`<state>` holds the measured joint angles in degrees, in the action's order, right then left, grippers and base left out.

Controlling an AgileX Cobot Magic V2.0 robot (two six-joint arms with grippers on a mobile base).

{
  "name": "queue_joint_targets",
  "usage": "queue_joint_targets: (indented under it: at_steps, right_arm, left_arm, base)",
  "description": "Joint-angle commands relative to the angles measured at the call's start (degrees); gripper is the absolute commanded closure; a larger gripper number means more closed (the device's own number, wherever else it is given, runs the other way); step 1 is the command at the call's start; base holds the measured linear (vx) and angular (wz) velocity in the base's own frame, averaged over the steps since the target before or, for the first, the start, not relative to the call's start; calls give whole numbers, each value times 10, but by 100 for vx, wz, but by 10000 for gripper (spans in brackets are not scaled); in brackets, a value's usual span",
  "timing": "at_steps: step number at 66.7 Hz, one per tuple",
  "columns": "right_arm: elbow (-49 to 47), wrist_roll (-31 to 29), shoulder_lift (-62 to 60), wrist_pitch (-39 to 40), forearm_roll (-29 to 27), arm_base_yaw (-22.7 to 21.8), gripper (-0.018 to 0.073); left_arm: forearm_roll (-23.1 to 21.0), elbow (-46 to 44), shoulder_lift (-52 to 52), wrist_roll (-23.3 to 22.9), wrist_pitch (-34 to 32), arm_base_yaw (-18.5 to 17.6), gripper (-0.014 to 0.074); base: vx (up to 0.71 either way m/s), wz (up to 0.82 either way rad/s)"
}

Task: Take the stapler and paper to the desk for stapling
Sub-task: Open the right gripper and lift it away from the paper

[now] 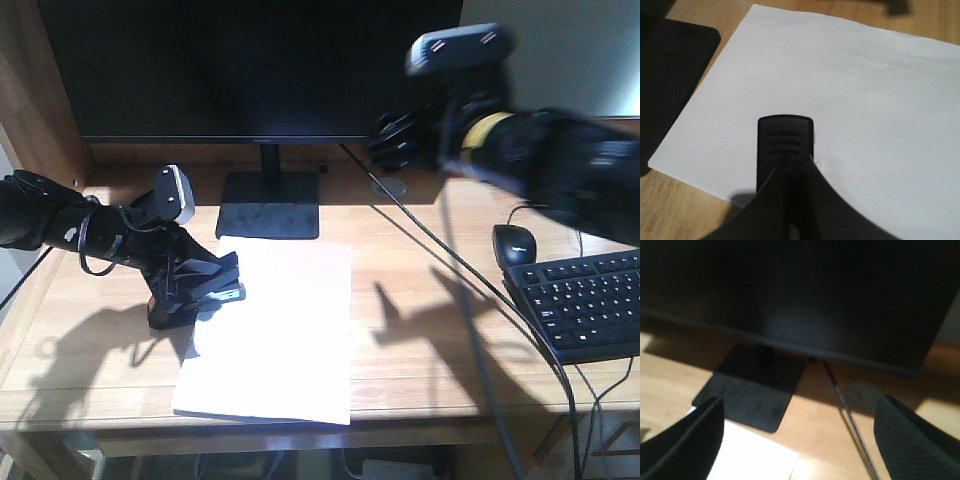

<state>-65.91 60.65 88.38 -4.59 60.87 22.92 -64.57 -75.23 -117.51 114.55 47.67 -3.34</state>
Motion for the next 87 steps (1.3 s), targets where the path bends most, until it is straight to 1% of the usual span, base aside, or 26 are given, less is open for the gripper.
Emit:
queue_joint_targets:
  at_steps: [1,12,28,40,62,77,87]
  right_arm:
    - [26,-10,-94,11,24,0,-8]
    - [110,-9,-204,12,37,0,-8]
    - [243,-10,-354,13,39,0,-8]
    - [333,-10,-472,21,58,0,-8]
    - [479,-7,-700,28,57,0,-8]
    - [520,11,-802,46,54,0,-8]
    - [520,11,-825,51,51,0,-8]
  left_arm:
    - [-27,-16,30,-6,15,-2,603]
    - [-27,-16,30,-6,15,-2,603]
    - [-27,-16,30,-6,16,-2,603]
    - [-27,-16,30,-6,16,-2,603]
    - [-27,-16,30,-6,17,-2,603]
    - [-27,-16,30,-6,17,-2,603]
    - [-27,-16,30,-6,17,-2,603]
  base:
    - [0,0]
    - [0,0]
    - [0,0]
    - [0,0]
    - [0,0]
    - [0,0]
    - [0,0]
